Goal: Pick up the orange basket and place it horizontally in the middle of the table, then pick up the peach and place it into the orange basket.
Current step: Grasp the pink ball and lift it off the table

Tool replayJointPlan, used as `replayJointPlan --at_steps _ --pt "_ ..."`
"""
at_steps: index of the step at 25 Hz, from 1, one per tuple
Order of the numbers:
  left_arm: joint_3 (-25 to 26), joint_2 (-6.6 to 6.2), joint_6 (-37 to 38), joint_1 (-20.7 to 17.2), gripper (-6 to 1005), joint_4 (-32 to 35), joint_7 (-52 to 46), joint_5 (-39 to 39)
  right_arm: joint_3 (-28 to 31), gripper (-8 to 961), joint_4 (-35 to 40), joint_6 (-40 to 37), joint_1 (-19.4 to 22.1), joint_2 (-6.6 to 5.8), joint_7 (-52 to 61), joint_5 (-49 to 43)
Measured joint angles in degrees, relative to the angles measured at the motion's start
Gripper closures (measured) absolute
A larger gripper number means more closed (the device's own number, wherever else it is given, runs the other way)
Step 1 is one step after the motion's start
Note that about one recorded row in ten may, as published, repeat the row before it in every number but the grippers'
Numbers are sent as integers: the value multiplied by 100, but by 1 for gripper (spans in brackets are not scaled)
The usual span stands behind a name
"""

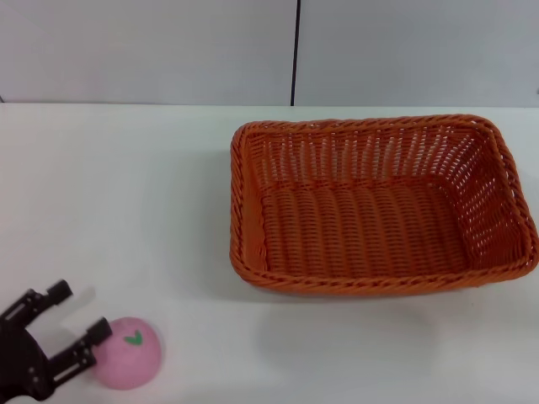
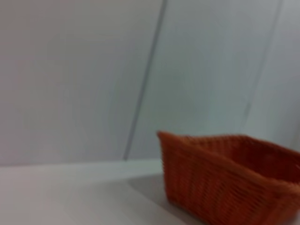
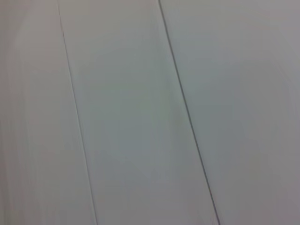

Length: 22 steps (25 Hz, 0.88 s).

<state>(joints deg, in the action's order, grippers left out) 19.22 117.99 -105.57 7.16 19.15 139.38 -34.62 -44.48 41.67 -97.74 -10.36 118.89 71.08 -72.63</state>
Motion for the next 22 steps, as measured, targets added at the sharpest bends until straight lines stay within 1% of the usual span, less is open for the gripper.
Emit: replayJointPlan --at_steps 1,2,4,5,6,9,10,11,12,18,22 --pt "-336 -9 153 50 173 11 26 1 115 429 -101 -169 24 -3 -18 5" --pt "-336 -9 153 50 173 11 26 1 228 429 -188 -298 37 -4 -31 7" --pt "-757 -15 219 112 173 119 -18 0 430 429 -350 -514 57 -4 -43 7" --pt "-757 -15 219 112 173 119 -18 0 514 429 -428 -602 66 -6 -44 3" --pt "-1023 -7 221 133 173 169 -49 0 550 429 -463 -645 72 -7 -45 -1" --pt "-1302 -8 228 160 173 199 -86 -1 578 429 -518 -700 99 -10 -49 -9" --pt "-1302 -8 228 160 193 199 -86 -1 578 429 -528 -701 101 -10 -50 -12" --pt "-1477 -7 230 174 212 226 -91 -1 579 429 -545 -704 104 -9 -51 -16" --pt "-1508 -4 230 176 232 227 -92 -1 579 429 -566 -704 105 -9 -52 -17" --pt "-1558 2 234 178 350 229 -94 -2 581 428 -593 -664 95 -14 -55 -17" --pt "-1529 12 349 194 556 187 -94 -13 590 428 -596 -651 97 -16 -58 -17"
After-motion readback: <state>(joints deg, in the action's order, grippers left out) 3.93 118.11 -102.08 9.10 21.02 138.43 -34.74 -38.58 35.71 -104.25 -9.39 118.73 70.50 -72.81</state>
